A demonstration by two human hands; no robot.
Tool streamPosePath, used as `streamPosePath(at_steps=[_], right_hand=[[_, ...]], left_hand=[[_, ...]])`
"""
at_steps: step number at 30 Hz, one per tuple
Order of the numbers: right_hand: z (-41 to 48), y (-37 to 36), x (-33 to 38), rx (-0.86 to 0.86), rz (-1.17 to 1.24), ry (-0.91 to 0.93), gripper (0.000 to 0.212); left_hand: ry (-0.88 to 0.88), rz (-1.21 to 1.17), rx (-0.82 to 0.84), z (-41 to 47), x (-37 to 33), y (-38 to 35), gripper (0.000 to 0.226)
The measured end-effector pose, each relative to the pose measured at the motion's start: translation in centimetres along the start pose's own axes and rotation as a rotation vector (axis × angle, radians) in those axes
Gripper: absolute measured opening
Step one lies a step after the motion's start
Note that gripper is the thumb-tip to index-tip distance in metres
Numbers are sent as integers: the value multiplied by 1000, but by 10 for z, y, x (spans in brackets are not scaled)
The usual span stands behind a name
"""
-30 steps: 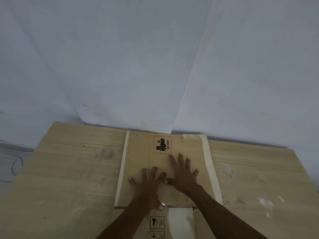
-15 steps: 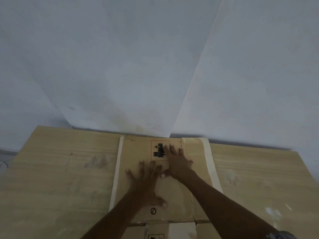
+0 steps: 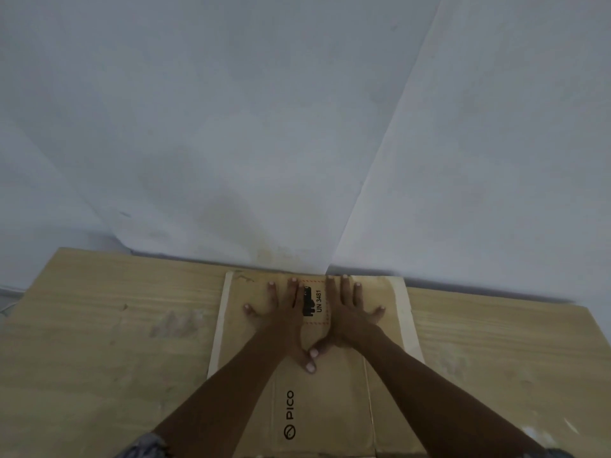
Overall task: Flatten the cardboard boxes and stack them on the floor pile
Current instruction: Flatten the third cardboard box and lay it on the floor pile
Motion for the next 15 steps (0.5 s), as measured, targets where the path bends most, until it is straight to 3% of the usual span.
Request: streamPosePath(at_steps=[5,15], right_hand=[[-4,9,12,45,13,-49,152],[-8,5,5,-4,64,26,143]], left_hand=[[25,-11,17,-3,-3,3,162],[35,-35,32,-2,-7,11,166]])
Point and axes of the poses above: each hand's wrist, its own z-axis towards the middle knuckle, its own y-axis out of the back of the hand, x = y × z, the point moved 4 cm from there along z, towards the middle knuckle, and after that the axes turned 5 degrees about -z, right-handed, at the moved point
